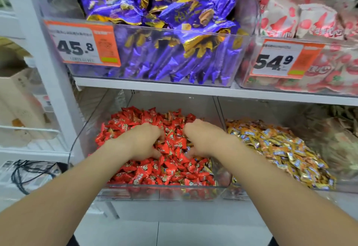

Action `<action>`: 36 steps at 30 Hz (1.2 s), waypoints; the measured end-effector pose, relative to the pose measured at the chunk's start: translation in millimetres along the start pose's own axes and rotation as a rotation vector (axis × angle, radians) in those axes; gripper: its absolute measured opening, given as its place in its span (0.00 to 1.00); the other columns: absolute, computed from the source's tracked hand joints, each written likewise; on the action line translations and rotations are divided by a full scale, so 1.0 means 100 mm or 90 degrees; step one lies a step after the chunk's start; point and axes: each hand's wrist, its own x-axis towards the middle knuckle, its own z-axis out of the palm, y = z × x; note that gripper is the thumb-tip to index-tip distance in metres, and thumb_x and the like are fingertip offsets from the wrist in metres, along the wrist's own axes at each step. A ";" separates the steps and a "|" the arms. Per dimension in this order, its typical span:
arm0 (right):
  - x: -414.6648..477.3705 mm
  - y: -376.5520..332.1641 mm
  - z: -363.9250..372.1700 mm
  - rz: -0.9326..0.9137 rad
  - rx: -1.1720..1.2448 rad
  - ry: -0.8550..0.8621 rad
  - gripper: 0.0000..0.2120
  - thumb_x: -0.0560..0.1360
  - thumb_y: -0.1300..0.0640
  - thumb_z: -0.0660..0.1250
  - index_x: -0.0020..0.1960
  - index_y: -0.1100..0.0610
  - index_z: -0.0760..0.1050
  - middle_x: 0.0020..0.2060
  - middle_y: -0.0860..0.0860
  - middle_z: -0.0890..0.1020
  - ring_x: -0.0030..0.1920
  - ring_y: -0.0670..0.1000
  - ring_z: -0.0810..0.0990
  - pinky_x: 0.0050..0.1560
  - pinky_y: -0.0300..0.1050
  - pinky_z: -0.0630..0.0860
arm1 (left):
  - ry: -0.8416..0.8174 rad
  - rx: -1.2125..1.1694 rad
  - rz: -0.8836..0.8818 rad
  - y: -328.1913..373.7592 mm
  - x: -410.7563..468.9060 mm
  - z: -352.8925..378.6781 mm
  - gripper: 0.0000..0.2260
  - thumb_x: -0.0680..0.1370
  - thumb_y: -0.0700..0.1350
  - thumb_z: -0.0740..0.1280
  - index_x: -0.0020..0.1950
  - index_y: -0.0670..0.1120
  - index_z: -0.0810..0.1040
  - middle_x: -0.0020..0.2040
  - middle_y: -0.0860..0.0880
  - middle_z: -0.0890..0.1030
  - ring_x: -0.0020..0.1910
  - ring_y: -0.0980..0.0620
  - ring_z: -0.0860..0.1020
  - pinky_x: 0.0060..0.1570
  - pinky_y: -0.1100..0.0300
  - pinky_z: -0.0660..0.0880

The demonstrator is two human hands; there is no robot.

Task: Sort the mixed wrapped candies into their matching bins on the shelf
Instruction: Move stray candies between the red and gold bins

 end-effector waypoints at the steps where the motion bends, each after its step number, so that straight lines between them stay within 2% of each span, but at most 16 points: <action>1: 0.05 -0.01 0.04 0.000 0.014 -0.009 0.23 0.72 0.48 0.81 0.54 0.57 0.71 0.47 0.52 0.73 0.47 0.57 0.77 0.46 0.50 0.77 | 0.002 -0.015 0.003 0.00 -0.01 -0.01 0.24 0.73 0.58 0.79 0.66 0.53 0.79 0.61 0.49 0.81 0.60 0.46 0.79 0.60 0.50 0.78; 5: 0.18 -0.02 0.15 0.000 0.047 0.023 0.20 0.72 0.52 0.80 0.59 0.56 0.77 0.52 0.55 0.81 0.51 0.59 0.82 0.52 0.57 0.83 | 0.035 -0.045 -0.014 -0.05 -0.10 -0.10 0.24 0.71 0.61 0.79 0.64 0.54 0.82 0.57 0.50 0.82 0.59 0.46 0.80 0.58 0.50 0.79; 9: 0.18 0.02 0.17 0.002 0.069 -0.006 0.10 0.76 0.57 0.76 0.45 0.57 0.75 0.44 0.55 0.80 0.40 0.56 0.82 0.37 0.50 0.80 | 0.091 -0.009 0.014 0.01 -0.19 -0.16 0.20 0.73 0.65 0.75 0.59 0.55 0.84 0.40 0.59 0.74 0.53 0.48 0.81 0.51 0.54 0.77; 12: 0.14 0.04 0.15 -0.022 0.089 -0.022 0.11 0.77 0.54 0.74 0.42 0.59 0.75 0.40 0.55 0.82 0.41 0.58 0.83 0.39 0.51 0.80 | 0.116 0.015 0.023 0.05 -0.24 -0.20 0.16 0.76 0.67 0.69 0.52 0.56 0.84 0.33 0.59 0.72 0.49 0.49 0.82 0.54 0.53 0.74; 15: 0.06 0.08 0.02 -0.035 0.196 0.012 0.12 0.77 0.46 0.76 0.46 0.55 0.80 0.41 0.51 0.81 0.45 0.53 0.80 0.44 0.50 0.77 | 0.144 0.006 0.011 0.08 -0.25 -0.21 0.17 0.83 0.65 0.60 0.45 0.54 0.75 0.36 0.53 0.77 0.42 0.47 0.79 0.50 0.50 0.72; 17: -0.02 0.09 -0.06 -0.033 0.252 0.037 0.14 0.74 0.41 0.78 0.46 0.51 0.82 0.39 0.47 0.82 0.42 0.46 0.79 0.44 0.47 0.75 | 0.180 -0.003 -0.008 0.09 -0.25 -0.19 0.18 0.86 0.62 0.55 0.44 0.51 0.69 0.35 0.52 0.74 0.38 0.46 0.74 0.44 0.49 0.70; 20: -0.15 0.07 -0.16 -0.033 0.292 0.003 0.17 0.71 0.43 0.81 0.45 0.55 0.83 0.32 0.49 0.86 0.34 0.43 0.84 0.44 0.45 0.82 | 0.230 -0.043 -0.017 0.05 -0.15 -0.12 0.13 0.87 0.53 0.56 0.48 0.48 0.70 0.37 0.50 0.75 0.36 0.46 0.77 0.39 0.48 0.75; 21: -0.17 0.06 -0.16 -0.031 0.286 -0.002 0.16 0.72 0.44 0.81 0.45 0.56 0.82 0.31 0.49 0.86 0.34 0.43 0.84 0.44 0.44 0.81 | 0.224 -0.070 -0.014 0.04 -0.10 -0.10 0.06 0.86 0.47 0.58 0.52 0.48 0.73 0.40 0.48 0.79 0.39 0.44 0.80 0.42 0.46 0.78; 22: -0.18 0.07 -0.16 -0.025 0.268 0.008 0.14 0.74 0.46 0.80 0.46 0.55 0.80 0.33 0.49 0.85 0.35 0.43 0.82 0.43 0.44 0.78 | 0.211 -0.093 -0.008 0.02 -0.06 -0.08 0.07 0.83 0.39 0.60 0.58 0.48 0.75 0.46 0.47 0.82 0.46 0.44 0.82 0.47 0.45 0.80; 24: -0.17 0.09 -0.14 -0.009 0.229 0.057 0.10 0.76 0.51 0.77 0.46 0.50 0.75 0.42 0.48 0.81 0.41 0.43 0.77 0.42 0.45 0.74 | 0.173 -0.097 0.043 0.05 0.04 -0.08 0.24 0.76 0.30 0.60 0.67 0.51 0.77 0.60 0.48 0.82 0.59 0.45 0.80 0.58 0.46 0.79; 25: -0.15 0.11 -0.13 -0.002 0.231 0.074 0.08 0.77 0.55 0.73 0.45 0.49 0.74 0.45 0.49 0.80 0.43 0.45 0.77 0.42 0.47 0.76 | 0.163 -0.078 0.058 0.08 0.08 -0.07 0.28 0.75 0.29 0.60 0.69 0.52 0.77 0.64 0.49 0.80 0.63 0.46 0.78 0.62 0.46 0.77; 27: -0.12 0.13 -0.10 0.005 0.252 0.088 0.08 0.78 0.61 0.66 0.48 0.49 0.73 0.45 0.51 0.79 0.44 0.51 0.81 0.44 0.52 0.81 | 0.127 -0.037 0.078 0.15 0.14 -0.05 0.28 0.75 0.30 0.60 0.72 0.52 0.77 0.67 0.49 0.76 0.67 0.45 0.76 0.63 0.45 0.76; 29: -0.09 0.14 -0.08 0.005 0.264 0.089 0.12 0.78 0.66 0.61 0.53 0.50 0.74 0.44 0.50 0.79 0.42 0.51 0.80 0.39 0.47 0.78 | 0.078 0.007 0.076 0.17 0.20 0.01 0.26 0.77 0.32 0.60 0.72 0.49 0.76 0.65 0.47 0.73 0.63 0.42 0.78 0.58 0.44 0.78; 32: -0.05 0.10 -0.11 0.007 0.276 0.092 0.10 0.82 0.61 0.58 0.53 0.52 0.77 0.42 0.50 0.79 0.41 0.52 0.80 0.35 0.45 0.74 | 0.055 0.067 0.074 0.14 0.22 0.04 0.22 0.77 0.32 0.64 0.69 0.48 0.75 0.62 0.47 0.71 0.55 0.40 0.80 0.45 0.47 0.78; 34: -0.04 0.10 -0.12 0.003 0.284 0.104 0.10 0.84 0.56 0.59 0.53 0.53 0.79 0.41 0.48 0.80 0.42 0.53 0.81 0.38 0.46 0.76 | 0.062 0.078 0.083 0.11 0.22 0.02 0.14 0.80 0.37 0.66 0.64 0.48 0.77 0.59 0.48 0.71 0.54 0.41 0.80 0.46 0.46 0.79; 36: -0.07 0.12 -0.12 -0.011 0.277 0.093 0.12 0.83 0.60 0.59 0.59 0.53 0.80 0.43 0.46 0.81 0.46 0.51 0.81 0.42 0.44 0.75 | 0.062 0.075 0.079 0.08 0.23 0.00 0.09 0.82 0.46 0.69 0.61 0.48 0.78 0.58 0.49 0.72 0.56 0.44 0.79 0.50 0.48 0.78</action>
